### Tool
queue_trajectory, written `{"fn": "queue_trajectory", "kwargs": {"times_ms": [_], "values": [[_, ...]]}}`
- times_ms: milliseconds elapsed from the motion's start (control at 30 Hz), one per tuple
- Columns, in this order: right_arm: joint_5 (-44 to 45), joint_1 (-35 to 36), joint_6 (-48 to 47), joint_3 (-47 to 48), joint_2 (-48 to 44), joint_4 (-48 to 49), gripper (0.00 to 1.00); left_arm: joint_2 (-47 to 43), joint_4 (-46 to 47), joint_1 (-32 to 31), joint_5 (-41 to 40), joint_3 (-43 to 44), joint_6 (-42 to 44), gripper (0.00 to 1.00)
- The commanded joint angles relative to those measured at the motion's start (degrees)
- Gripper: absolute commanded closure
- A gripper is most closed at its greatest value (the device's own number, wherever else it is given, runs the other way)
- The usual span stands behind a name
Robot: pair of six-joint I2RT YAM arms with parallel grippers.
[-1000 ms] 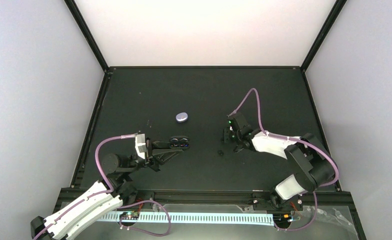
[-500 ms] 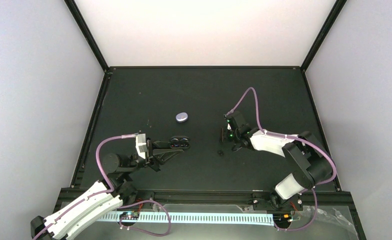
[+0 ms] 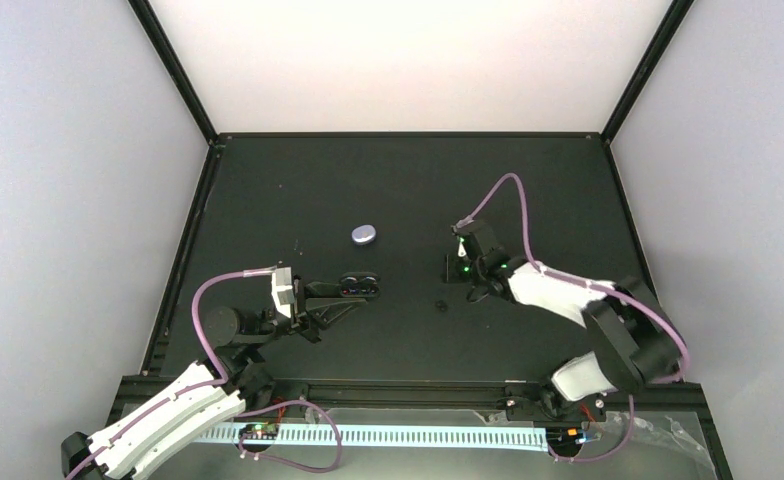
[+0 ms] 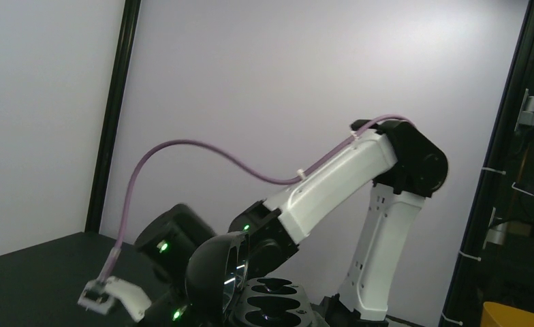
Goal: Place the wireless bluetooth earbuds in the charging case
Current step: Pick up the earbud from the center of the board.
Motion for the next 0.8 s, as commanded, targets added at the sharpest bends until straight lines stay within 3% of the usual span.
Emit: {"fn": "queue_trajectory", "kwargs": {"times_ms": [0,200,333,400,533,767], "values": [[-1.48,0.27,-1.69,0.07,-12.64,-3.71,0.99,0.04,-0.65,-0.44,0.65,0.97,1.03,0.98],[-13.03,1.96,-12.69,5.59,-32.48,-14.9,0.99,0.89,0.24,-0.52,2.23,1.56,0.65,0.98],[-20.03,6.97,-21.2,14.38,-39.75,-24.64,0.99,1.89,2.92,-0.54,4.51,1.6,0.19,0.98],[-19.91,10.78,-24.68,18.79,-40.27,-29.45,0.99,2.49,4.23,-0.58,5.68,1.71,-0.03,0.98],[-10.47,25.39,-29.29,28.23,-37.2,-38.2,0.99,3.69,6.85,-0.62,7.36,1.95,-1.21,0.98],[-7.95,34.11,-31.66,38.07,-31.94,-41.11,0.99,5.04,8.63,-0.71,10.66,2.3,-3.09,0.98]]}}
